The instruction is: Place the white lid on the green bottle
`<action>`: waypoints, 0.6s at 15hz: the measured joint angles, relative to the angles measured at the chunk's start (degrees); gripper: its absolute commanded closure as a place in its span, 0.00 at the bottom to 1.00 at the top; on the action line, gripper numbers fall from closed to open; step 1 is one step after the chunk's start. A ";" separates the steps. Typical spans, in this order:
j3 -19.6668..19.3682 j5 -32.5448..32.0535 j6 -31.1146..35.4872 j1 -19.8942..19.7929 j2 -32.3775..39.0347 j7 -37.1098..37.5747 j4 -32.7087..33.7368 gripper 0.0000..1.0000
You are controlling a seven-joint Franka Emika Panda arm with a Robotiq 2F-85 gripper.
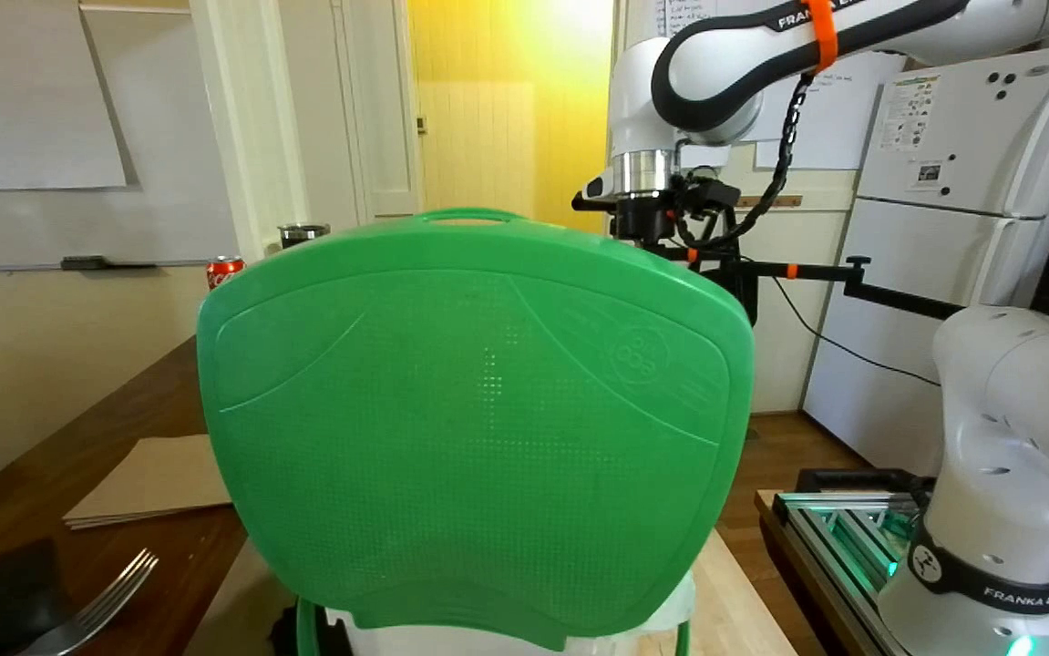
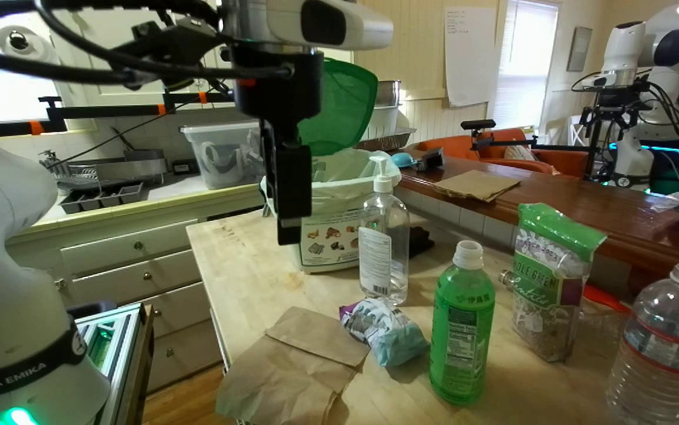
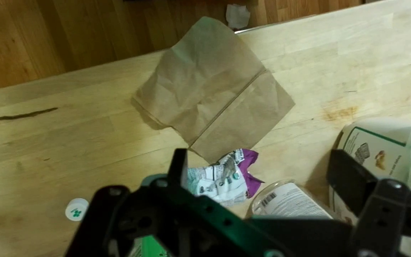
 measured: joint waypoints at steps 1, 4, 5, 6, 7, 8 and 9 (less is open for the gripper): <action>-0.32 -0.09 1.70 -0.57 0.97 0.02 -0.21 0.00; -1.39 -0.18 6.98 -2.38 5.34 0.47 -0.24 0.00; -1.68 -0.36 8.79 -3.07 6.90 0.87 -0.10 0.00; -1.90 -0.55 10.30 -3.81 8.37 1.21 0.21 0.00; -2.12 -0.79 11.55 -4.50 9.65 1.42 0.63 0.00; -2.30 -0.91 12.42 -5.14 10.71 1.68 1.11 0.00; -2.36 -0.92 12.55 -5.51 11.35 1.56 1.46 0.00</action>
